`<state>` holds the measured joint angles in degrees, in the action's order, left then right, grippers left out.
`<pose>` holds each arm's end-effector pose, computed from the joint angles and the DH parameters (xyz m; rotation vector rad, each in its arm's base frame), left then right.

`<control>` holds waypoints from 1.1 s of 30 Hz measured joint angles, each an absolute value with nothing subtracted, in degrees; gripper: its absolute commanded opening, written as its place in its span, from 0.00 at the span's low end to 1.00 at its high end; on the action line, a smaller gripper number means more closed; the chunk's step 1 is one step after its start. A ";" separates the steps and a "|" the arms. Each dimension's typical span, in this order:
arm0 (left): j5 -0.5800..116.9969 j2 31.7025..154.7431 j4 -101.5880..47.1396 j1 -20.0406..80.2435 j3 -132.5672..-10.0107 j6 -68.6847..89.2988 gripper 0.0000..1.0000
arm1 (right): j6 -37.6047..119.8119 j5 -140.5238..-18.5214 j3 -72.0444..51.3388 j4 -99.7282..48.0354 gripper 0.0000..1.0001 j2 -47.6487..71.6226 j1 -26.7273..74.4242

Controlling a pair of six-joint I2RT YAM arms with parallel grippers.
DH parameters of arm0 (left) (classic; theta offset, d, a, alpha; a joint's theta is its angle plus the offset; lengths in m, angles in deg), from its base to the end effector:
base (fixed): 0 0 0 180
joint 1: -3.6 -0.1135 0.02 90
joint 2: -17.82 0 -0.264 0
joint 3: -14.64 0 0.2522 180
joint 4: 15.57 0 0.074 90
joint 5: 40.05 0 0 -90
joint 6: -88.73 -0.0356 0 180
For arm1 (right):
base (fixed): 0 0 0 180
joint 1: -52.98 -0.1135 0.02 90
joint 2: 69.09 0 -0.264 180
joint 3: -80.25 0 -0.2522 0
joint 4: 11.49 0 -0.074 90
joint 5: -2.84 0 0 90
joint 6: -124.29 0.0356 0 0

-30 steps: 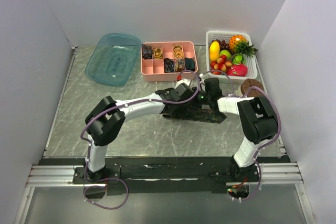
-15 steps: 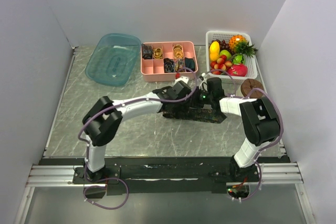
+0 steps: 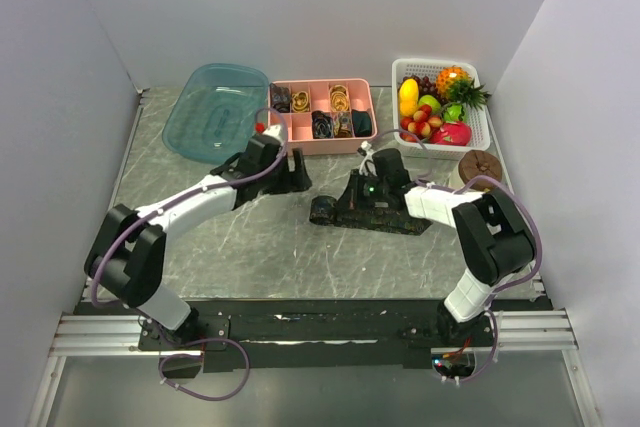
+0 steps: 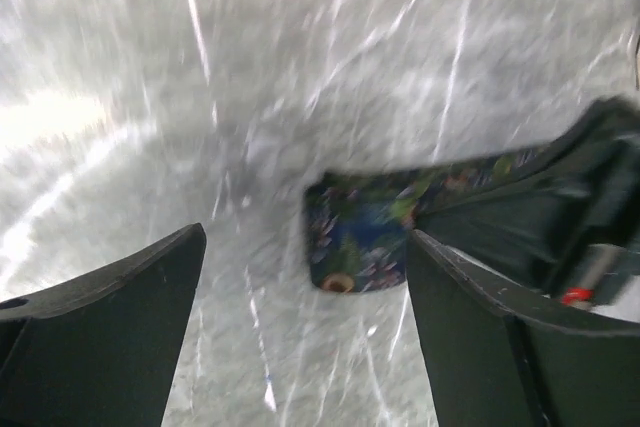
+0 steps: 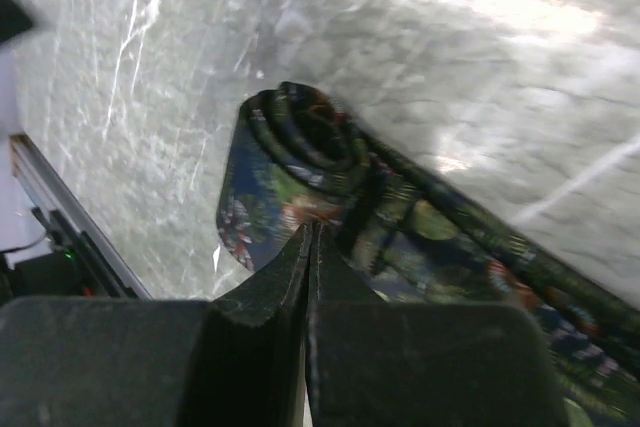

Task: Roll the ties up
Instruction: Roll the tie at the center of the board.

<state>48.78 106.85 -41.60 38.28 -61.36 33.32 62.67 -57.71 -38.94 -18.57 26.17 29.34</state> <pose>0.2852 -0.1965 0.2515 -0.0095 2.3283 -0.6108 0.2960 0.1487 0.1641 -0.1840 2.4045 1.0384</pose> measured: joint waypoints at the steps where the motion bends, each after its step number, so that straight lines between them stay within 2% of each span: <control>1: 51.23 106.83 -40.20 36.90 -59.32 33.84 0.93 | 62.28 -58.35 -38.52 -19.05 0.00 26.17 28.73; 6: 64.82 107.64 -32.01 32.38 -49.66 37.71 0.99 | 61.25 -60.75 -37.85 -20.63 0.00 26.15 26.78; 14: 78.66 115.38 -17.54 30.91 -46.14 44.16 0.97 | 60.53 -62.56 -37.43 -22.09 0.00 26.08 26.47; 19: 81.17 118.98 -12.22 30.91 -45.95 46.28 0.88 | 60.27 -62.94 -37.41 -23.19 0.00 24.60 26.47; 26: 82.31 121.93 -7.70 30.96 -45.84 47.89 0.83 | 60.09 -63.15 -37.28 -23.56 0.00 20.53 26.43; 33: 82.66 123.96 -3.79 30.96 -45.84 49.01 0.75 | 59.87 -63.66 -36.49 -23.97 0.00 21.69 25.16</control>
<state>82.66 123.96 -3.79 30.96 -45.84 49.01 59.87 -63.66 -36.49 -23.97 21.69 25.16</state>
